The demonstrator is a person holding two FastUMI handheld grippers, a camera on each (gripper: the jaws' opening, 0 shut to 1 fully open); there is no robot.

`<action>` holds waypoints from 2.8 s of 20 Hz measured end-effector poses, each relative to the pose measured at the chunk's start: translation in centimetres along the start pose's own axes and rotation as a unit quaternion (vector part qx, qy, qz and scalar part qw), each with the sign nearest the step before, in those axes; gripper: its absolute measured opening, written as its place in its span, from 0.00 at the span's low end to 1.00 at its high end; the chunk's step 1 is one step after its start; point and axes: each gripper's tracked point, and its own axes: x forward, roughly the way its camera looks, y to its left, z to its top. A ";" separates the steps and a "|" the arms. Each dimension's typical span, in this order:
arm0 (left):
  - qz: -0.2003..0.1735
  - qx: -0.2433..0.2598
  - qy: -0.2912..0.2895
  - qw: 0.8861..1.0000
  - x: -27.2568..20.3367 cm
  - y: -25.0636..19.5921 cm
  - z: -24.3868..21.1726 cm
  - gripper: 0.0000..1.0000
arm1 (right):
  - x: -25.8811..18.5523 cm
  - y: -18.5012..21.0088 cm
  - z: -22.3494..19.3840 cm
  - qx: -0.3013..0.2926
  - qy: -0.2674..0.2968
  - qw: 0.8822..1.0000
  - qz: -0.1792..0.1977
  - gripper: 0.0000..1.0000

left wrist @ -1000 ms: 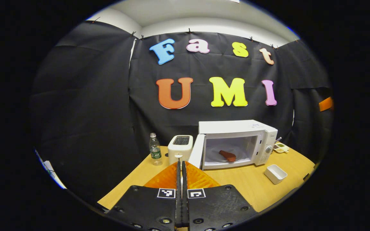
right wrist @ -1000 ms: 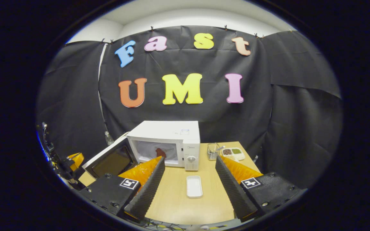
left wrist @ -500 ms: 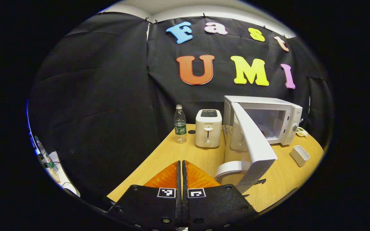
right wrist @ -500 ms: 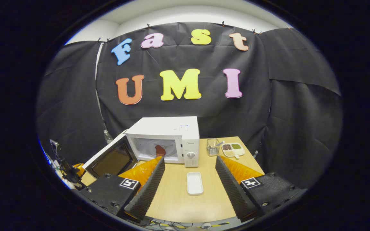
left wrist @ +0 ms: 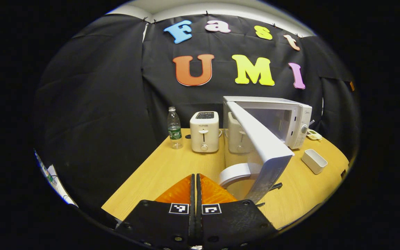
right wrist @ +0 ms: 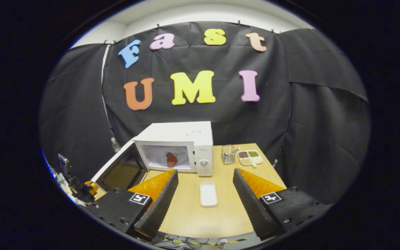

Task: Open the microwave oven with the left hand, put the food in, and close the microwave oven.

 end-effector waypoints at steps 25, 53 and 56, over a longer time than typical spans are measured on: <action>-0.178 0.056 -0.038 0.982 5.8 -25.4 5.2 0.00 | 2.8 -12.4 0.2 0.011 0.019 0.999 -0.039 0.91; -0.200 0.061 -0.004 0.978 19.6 -36.3 6.9 0.00 | 4.4 -22.4 -1.5 0.075 0.049 0.987 -0.130 1.00; -0.177 0.033 0.007 0.984 20.1 -36.4 6.7 0.00 | 5.4 -22.3 -1.4 0.069 0.058 0.988 -0.122 1.00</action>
